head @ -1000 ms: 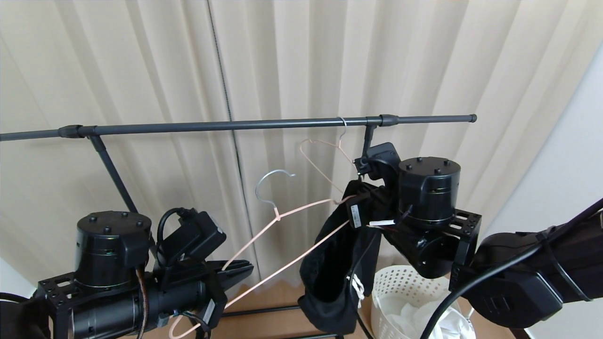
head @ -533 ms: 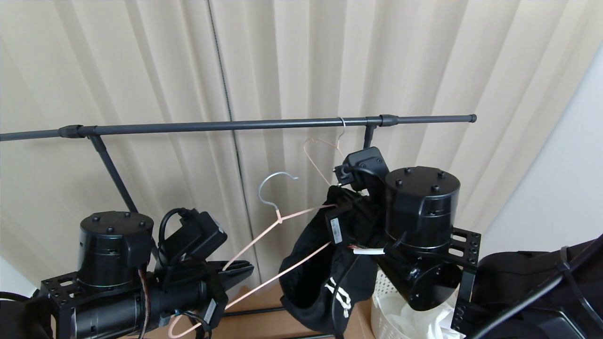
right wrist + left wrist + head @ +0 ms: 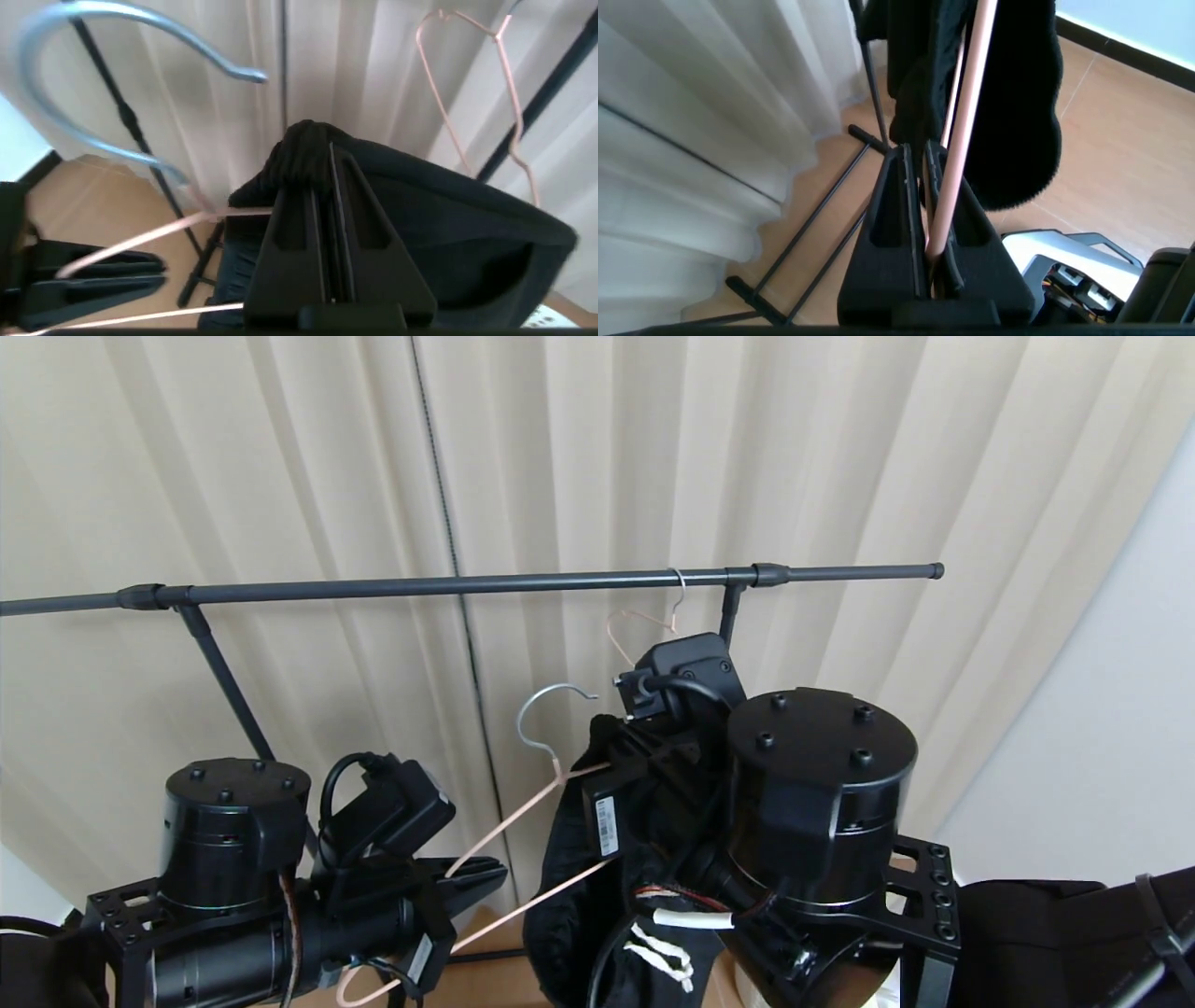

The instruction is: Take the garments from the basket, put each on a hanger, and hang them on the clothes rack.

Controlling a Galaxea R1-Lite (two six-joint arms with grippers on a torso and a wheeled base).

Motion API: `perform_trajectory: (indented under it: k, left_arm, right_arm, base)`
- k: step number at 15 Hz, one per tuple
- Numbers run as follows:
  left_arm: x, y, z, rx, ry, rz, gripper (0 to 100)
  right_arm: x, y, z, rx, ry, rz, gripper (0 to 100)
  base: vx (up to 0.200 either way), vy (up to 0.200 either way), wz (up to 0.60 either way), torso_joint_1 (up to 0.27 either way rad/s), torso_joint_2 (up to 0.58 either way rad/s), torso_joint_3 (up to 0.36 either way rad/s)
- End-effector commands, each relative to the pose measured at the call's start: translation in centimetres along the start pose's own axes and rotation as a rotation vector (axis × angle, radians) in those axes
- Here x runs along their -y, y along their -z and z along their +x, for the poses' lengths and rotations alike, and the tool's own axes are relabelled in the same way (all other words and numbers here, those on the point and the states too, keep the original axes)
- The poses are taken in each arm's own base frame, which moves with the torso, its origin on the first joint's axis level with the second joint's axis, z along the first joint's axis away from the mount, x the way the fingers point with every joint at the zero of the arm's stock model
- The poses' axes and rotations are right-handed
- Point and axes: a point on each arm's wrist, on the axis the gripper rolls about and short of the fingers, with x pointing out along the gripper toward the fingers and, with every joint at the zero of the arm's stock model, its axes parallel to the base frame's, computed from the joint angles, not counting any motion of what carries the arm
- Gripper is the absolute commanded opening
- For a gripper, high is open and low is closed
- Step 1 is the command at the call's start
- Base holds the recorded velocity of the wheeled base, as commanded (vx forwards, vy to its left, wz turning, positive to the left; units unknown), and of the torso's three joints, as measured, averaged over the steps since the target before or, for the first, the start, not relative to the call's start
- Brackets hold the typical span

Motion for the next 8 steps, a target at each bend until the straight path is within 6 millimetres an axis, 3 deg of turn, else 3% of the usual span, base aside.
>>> perform_trajectory:
  k: [1, 8]
  left_arm:
    - [0.03, -0.01, 0.06, 0.0, 0.002, 0.001, 0]
    - [0.23, 0.16, -0.4, 0.02, -0.002, 0.007, 0]
  right_arm:
    - [-0.91, -0.38, -0.49, 0.013, -0.03, 0.023, 0]
    - [-0.64, -1.03, -0.66, 0.029, -0.026, 0.039, 0]
  base:
    - [0.0, 0.0, 0.0, 0.0, 0.0, 0.0]
    - [0.0, 0.0, 0.0, 0.0, 0.0, 0.0]
